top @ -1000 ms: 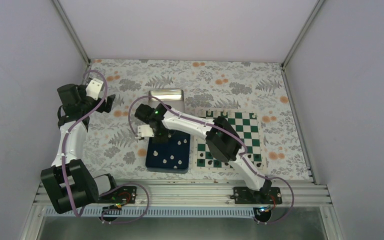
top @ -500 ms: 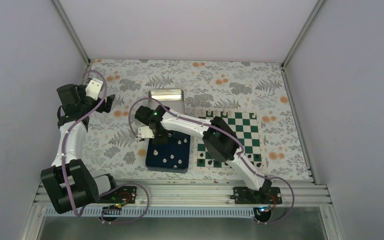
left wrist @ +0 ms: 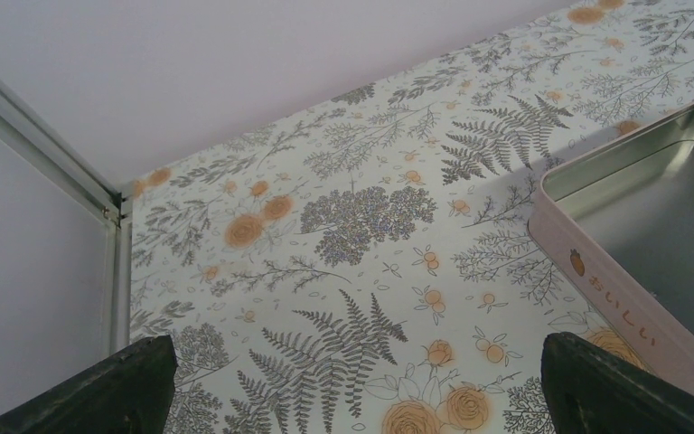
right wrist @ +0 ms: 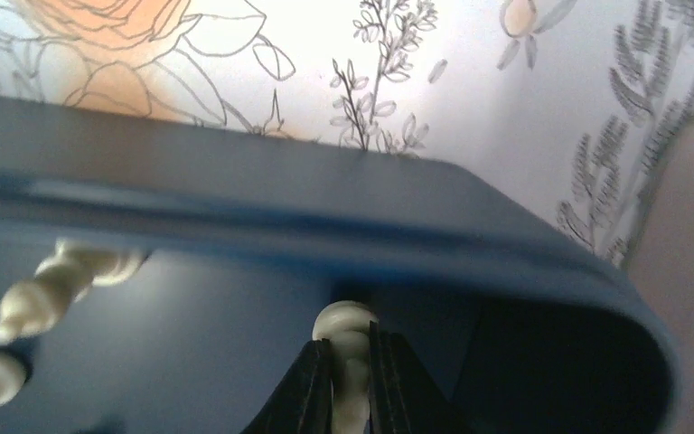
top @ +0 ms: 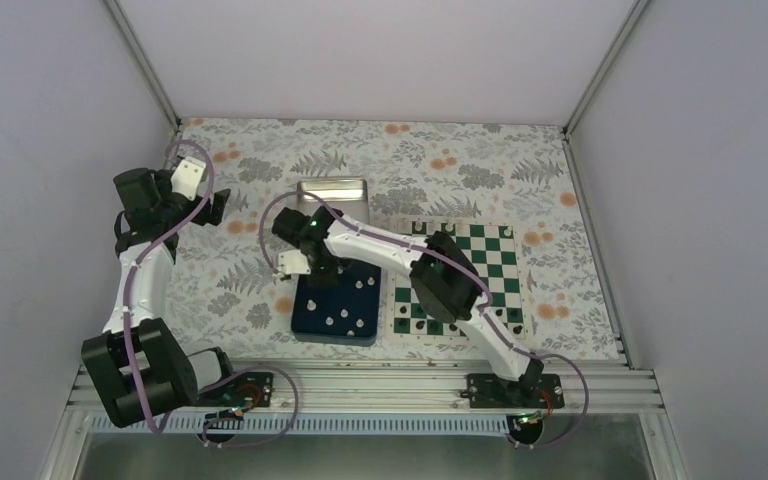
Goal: Set up the chess pieces on the board
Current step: Pick up the chess piece from the storage box, then place the chess piece on the chessboard.
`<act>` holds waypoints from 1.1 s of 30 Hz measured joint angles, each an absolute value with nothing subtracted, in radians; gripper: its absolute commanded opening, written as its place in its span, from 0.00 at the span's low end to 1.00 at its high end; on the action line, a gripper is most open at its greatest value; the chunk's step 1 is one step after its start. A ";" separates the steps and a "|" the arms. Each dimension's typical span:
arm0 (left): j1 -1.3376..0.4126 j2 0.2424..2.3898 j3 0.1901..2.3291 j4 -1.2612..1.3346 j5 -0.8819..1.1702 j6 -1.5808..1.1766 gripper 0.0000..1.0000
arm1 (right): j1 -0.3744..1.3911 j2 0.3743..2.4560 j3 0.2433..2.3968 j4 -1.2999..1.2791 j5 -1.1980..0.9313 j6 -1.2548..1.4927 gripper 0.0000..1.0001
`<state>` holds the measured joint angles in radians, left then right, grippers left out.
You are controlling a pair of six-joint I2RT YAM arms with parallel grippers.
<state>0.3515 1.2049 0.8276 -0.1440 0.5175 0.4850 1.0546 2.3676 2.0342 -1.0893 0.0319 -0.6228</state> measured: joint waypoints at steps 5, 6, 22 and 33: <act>0.352 1.205 0.828 -0.144 0.517 0.485 1.00 | 1.008 2.278 2.034 -1.153 -0.009 -0.622 0.06; 0.352 1.205 0.828 -0.144 0.517 0.485 1.00 | 0.989 2.246 2.034 -1.166 -0.015 -0.621 0.06; 0.352 1.205 0.828 -0.145 0.528 0.485 1.00 | 0.293 1.946 1.839 -1.220 0.044 -0.677 0.08; 0.352 1.205 0.828 -0.145 0.529 0.485 1.00 | 0.089 1.994 1.702 -1.197 0.071 -0.733 0.10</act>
